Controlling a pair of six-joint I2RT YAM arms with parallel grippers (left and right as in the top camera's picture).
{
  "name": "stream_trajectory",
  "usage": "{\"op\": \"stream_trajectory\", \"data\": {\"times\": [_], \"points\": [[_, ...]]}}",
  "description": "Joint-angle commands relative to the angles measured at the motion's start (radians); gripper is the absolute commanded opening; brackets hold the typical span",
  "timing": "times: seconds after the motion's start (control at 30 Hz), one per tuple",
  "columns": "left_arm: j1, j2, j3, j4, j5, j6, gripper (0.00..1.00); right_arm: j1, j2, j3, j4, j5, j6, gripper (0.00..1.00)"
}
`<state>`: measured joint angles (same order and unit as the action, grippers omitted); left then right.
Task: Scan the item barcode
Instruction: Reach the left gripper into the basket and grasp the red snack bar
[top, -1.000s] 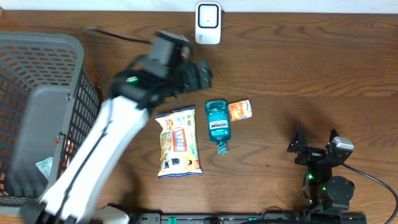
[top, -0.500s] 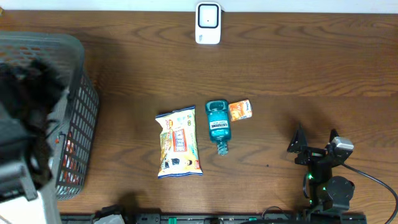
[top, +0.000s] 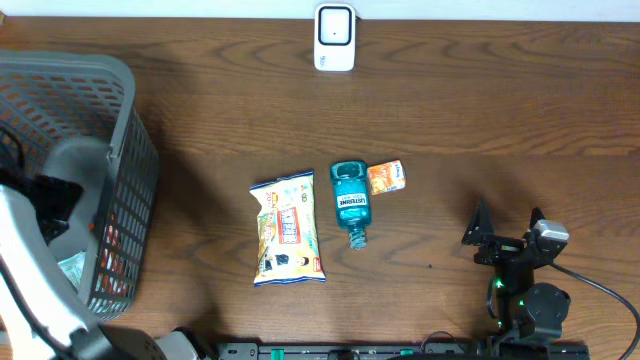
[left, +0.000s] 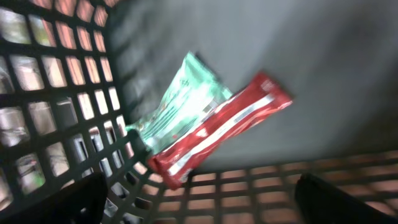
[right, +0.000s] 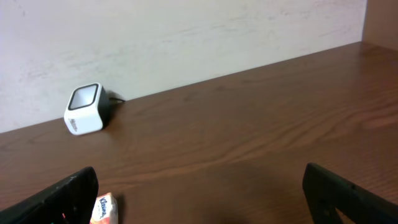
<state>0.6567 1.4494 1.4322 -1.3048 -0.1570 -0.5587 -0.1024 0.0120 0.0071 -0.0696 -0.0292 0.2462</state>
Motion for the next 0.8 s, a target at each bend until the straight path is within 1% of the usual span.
{"op": "stream_trajectory", "data": {"times": [0.0, 0.07, 0.23, 0.33, 0.47, 0.53, 0.57, 0.63, 0.67, 0.7, 0.73, 0.77], "points": [[0.004, 0.08, -0.1, 0.037, -0.009, 0.13, 0.91, 0.006, -0.006, -0.002, -0.003, 0.001, 0.011, 0.99], [0.008, 0.119, -0.156, 0.082, -0.009, 0.154, 0.9, 0.006, -0.006, -0.002, -0.003, 0.001, 0.011, 0.99], [0.015, 0.19, -0.268, 0.164, 0.0, 0.155, 0.9, 0.006, -0.006, -0.002, -0.003, 0.001, 0.011, 0.99], [0.015, 0.234, -0.321, 0.224, 0.061, 0.159, 0.9, 0.006, -0.006, -0.002, -0.003, 0.001, 0.011, 0.99], [0.015, 0.277, -0.353, 0.302, 0.166, 0.238, 0.9, 0.006, -0.006, -0.002, -0.003, 0.001, 0.011, 0.99], [0.015, 0.295, -0.365, 0.332, 0.184, 0.248, 0.9, 0.006, -0.006, -0.002, -0.003, 0.001, 0.011, 0.99], [0.015, 0.303, -0.372, 0.345, 0.184, 0.248, 0.83, 0.006, -0.006, -0.002, -0.003, 0.001, 0.011, 0.99], [0.015, 0.314, -0.384, 0.358, 0.184, 0.248, 0.62, 0.006, -0.006, -0.002, -0.003, 0.001, 0.011, 0.99], [0.015, 0.317, -0.388, 0.36, 0.184, 0.248, 0.49, 0.006, -0.006, -0.002, -0.003, 0.001, 0.011, 0.99], [0.015, 0.319, -0.392, 0.362, 0.184, 0.248, 0.32, 0.006, -0.006, -0.002, -0.003, 0.001, 0.011, 0.99], [0.015, 0.319, -0.394, 0.365, 0.183, 0.248, 0.19, 0.006, -0.006, -0.002, -0.003, 0.001, 0.011, 0.99], [0.015, 0.319, -0.394, 0.365, 0.183, 0.249, 0.08, 0.006, -0.006, -0.002, -0.003, 0.001, 0.011, 0.99]]}}
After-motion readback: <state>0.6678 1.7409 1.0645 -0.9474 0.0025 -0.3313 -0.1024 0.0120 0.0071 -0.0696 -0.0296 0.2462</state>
